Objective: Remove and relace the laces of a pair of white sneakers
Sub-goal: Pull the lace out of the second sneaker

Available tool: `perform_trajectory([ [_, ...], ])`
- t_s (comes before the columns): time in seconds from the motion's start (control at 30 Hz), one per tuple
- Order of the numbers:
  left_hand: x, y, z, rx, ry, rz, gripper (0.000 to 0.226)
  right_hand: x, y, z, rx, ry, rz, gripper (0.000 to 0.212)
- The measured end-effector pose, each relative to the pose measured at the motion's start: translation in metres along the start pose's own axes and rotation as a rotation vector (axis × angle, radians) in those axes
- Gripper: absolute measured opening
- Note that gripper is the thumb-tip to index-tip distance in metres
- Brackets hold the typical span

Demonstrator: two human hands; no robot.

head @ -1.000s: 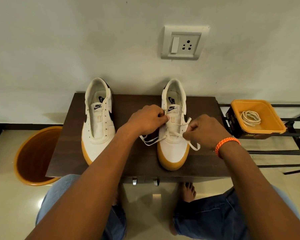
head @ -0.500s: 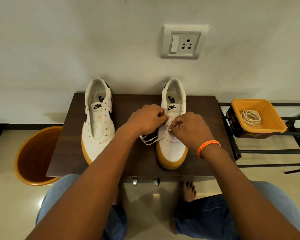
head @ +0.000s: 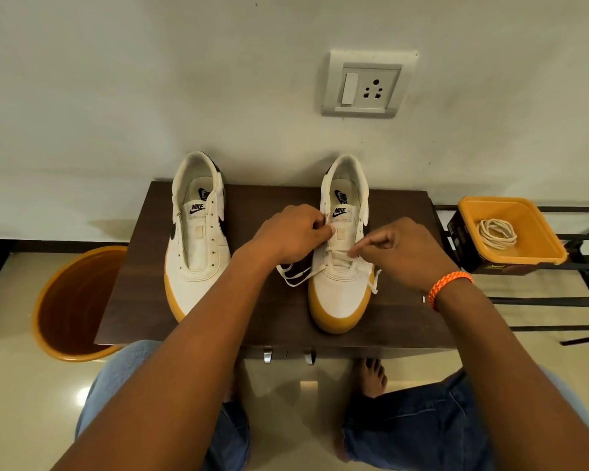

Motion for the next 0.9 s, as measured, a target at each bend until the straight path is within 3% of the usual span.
perform_trajectory([
  [0.17,0.0,0.002,-0.001,0.017,0.017,0.017,0.036,0.006,0.029,-0.008,0.061,-0.068,0.121,0.028],
  [0.33,0.001,0.001,-0.002,0.009,0.018,0.019,0.036,0.009,0.035,-0.012,-0.016,-0.087,0.228,0.006],
  [0.67,0.0,-0.001,0.001,0.012,-0.002,-0.028,0.038,-0.012,-0.007,-0.002,-0.011,0.051,0.13,0.021],
  [0.9,0.001,-0.001,-0.001,0.009,0.003,-0.007,0.035,0.009,0.011,-0.002,0.042,-0.1,0.111,0.02],
])
Point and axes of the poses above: each hand's wrist, its own z-axis away from the middle knuckle, its own y-axis out of the palm, x = y × z, the point moved 7 cm from there along -z, towards the middle knuckle, and after that the axes turned 7 degrees about -y, right-handed, at the moved point
